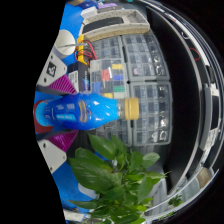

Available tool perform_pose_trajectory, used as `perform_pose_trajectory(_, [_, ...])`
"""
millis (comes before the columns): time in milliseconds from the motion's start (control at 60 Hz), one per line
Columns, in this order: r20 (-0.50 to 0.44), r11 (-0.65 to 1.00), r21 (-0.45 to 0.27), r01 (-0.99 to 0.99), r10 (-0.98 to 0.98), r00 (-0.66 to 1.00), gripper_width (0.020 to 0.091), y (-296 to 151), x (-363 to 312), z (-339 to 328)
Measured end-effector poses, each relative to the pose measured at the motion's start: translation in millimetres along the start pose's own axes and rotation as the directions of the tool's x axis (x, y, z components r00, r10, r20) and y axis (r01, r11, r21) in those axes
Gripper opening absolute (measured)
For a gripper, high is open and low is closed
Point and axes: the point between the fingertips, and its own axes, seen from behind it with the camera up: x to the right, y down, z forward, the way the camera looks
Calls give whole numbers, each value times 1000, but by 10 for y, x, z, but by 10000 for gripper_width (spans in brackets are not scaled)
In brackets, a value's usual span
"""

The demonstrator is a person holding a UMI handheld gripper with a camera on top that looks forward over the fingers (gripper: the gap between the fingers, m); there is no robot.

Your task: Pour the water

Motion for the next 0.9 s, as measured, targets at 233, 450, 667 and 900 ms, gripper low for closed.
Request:
perform_pose_trajectory(233, [-25, 998, -55, -32, 31, 999, 776, 201, 9, -300])
perform_pose_trajectory(450, [-5, 987, -155, 50, -52, 999, 774, 325, -232, -1105])
perform_pose_trajectory(667, [12, 985, -154, 71, -70, 997, 780, -123, -577, -1861])
perform_pose_trajectory(900, [82, 986, -145, 78, -67, 994, 778, -451, -1020, -2338])
